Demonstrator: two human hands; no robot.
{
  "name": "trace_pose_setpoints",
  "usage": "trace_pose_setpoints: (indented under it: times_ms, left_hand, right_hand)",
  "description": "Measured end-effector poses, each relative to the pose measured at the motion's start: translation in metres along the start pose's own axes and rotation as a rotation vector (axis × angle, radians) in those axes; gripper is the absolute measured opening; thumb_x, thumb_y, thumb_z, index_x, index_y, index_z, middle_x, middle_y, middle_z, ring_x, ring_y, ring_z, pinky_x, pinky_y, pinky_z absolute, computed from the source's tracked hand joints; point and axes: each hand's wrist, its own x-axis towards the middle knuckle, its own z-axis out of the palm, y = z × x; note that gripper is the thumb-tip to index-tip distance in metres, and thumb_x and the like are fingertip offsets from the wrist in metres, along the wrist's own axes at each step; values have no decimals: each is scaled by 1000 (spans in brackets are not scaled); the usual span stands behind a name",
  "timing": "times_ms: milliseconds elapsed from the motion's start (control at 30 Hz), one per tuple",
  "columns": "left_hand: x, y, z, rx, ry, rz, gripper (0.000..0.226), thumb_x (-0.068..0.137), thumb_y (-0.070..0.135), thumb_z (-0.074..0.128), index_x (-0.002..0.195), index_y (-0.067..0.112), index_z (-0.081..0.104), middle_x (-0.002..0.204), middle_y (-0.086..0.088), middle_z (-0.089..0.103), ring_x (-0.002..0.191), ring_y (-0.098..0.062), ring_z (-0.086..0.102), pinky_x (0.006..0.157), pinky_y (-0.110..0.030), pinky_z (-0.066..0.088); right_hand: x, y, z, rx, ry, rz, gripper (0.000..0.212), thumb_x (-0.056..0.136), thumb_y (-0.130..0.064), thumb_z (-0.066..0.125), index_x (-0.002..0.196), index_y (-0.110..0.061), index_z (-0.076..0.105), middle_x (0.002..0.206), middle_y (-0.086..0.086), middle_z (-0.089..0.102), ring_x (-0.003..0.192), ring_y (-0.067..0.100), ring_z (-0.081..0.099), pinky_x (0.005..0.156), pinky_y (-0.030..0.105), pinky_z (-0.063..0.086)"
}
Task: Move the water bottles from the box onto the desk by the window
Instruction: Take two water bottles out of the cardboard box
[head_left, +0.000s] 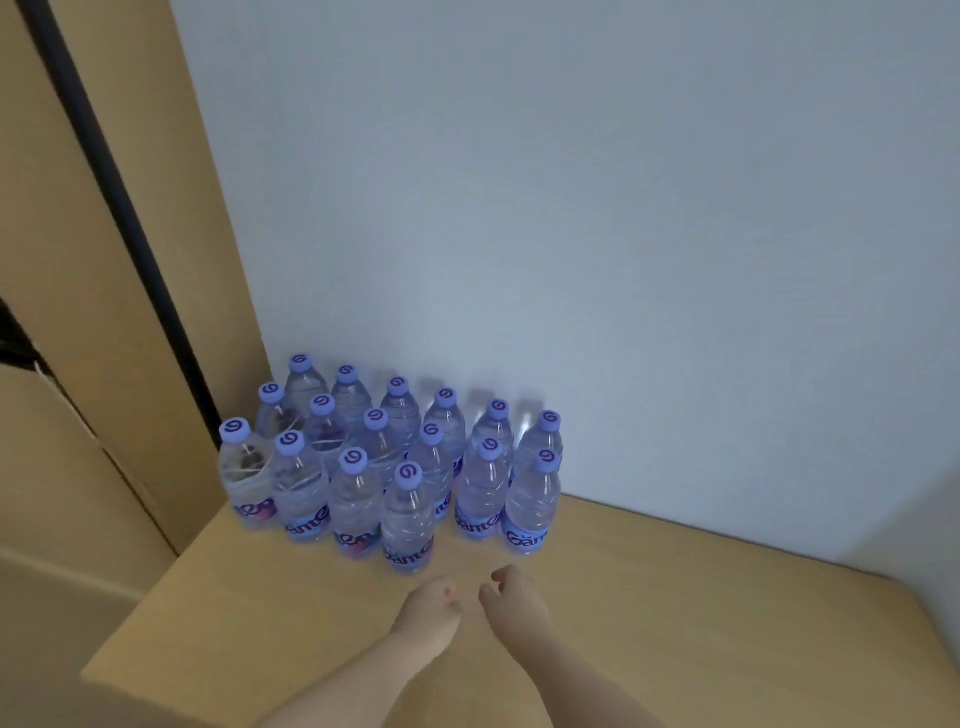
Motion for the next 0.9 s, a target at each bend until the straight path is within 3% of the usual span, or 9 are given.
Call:
trace_pose_setpoints:
  times_ms: [67,167,367,600,700,800,900]
  left_hand:
    - [-14,-11,-7,44,5,10,18,88,8,41,75,19,46,80,1,53,77,-19,50,69,-27,39]
    - [-38,-35,-22,155,13,-30,13,90,15,44,101,15,53,115,-4,62,111,-21,58,93,-30,47]
    - [-87,-90,-63,353,97,-182,36,96,21,43,129,8,47,126,-12,57,118,-29,54,93,-35,46]
    - [-163,-190,-135,319,158,-389,28,90,20,42,110,14,59,116,-7,64,109,-26,60,84,-33,47]
    - [-204,-249,-177,295,197,-469,23,86,22,47,99,14,63,109,-7,68,104,-26,63,78,-32,47]
    - [-247,-309,-222,239,247,-552,30,90,24,48,108,6,64,111,-12,67,106,-27,64,85,-36,50]
    - [-294,-362,-265,209,322,-667,20,92,28,48,100,15,62,114,-10,64,109,-26,61,90,-34,47]
  right_hand:
    - [-11,-4,5,-66,-47,-55,42,96,-28,47,134,-10,48,135,8,50,117,22,56,91,26,43]
    - [-29,-15,22,-130,-125,-117,43,93,-31,50,131,-9,51,132,9,51,113,25,57,95,35,48]
    - [-60,-61,70,-354,-276,-339,45,94,-36,50,132,-12,52,132,7,53,119,24,53,95,30,43]
    - [-109,-140,156,-597,-433,-576,45,94,-36,50,131,-9,50,129,9,54,119,27,52,96,33,45]
    - [-133,-185,205,-705,-480,-672,39,95,-37,51,124,-11,51,119,7,56,109,23,55,90,32,47]
    - [-160,-233,259,-781,-521,-757,30,91,-40,52,102,-12,51,94,3,55,92,21,56,79,32,47]
    - [-187,-281,314,-790,-579,-821,41,88,-47,52,112,-13,53,106,7,61,99,26,62,84,40,53]
